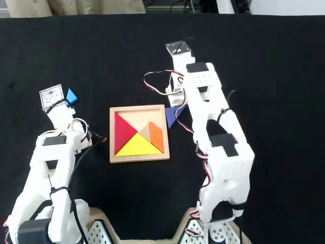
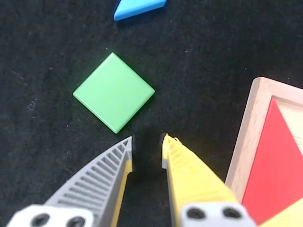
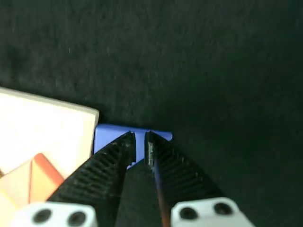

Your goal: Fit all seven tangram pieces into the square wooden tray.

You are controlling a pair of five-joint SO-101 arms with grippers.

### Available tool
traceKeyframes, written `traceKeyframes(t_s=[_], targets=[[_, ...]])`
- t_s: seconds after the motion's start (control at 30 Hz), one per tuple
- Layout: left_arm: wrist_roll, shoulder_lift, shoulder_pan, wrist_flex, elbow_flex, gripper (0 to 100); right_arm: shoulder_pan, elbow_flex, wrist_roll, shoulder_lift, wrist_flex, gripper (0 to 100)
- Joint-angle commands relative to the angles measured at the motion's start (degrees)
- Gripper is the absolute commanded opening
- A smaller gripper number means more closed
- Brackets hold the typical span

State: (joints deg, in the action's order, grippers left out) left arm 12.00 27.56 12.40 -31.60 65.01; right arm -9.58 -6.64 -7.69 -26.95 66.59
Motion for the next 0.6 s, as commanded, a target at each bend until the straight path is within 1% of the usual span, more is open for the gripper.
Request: traceKeyframes(t_s=[0.0, 0.1, 0.2, 0.23, 0.37, 0.47, 0.57], targets=[[0.2, 1.8, 0.3, 0.9, -0.7, 11, 0.6, -1.6, -0.6, 0.0, -4.0, 4.9], [0.2, 1.8, 0.3, 0.9, -0.7, 11, 1.0, -1.9, -0.7, -1.8, -7.1, 4.9], [0.2, 1.8, 0.3, 0.9, -0.7, 11, 1.8, -1.9, -1.1, -4.4, -6.5, 4.7], [0.2, 1.8, 0.3, 0.9, -0.7, 11, 1.9, -1.9, -1.6, -4.8, -5.3, 4.7], [0.2, 1.8, 0.3, 0.9, -0.7, 11, 2.0, -2.8, -7.6, -5.6, 2.6, 4.6], [0.2, 1.8, 0.3, 0.9, -0.7, 11, 3.2, -2.6, -9.6, -5.3, 9.5, 4.4], [0.2, 1.8, 0.3, 0.9, -0.7, 11, 4.8, -2.4, -11.0, -5.2, 14.3, 0.9]])
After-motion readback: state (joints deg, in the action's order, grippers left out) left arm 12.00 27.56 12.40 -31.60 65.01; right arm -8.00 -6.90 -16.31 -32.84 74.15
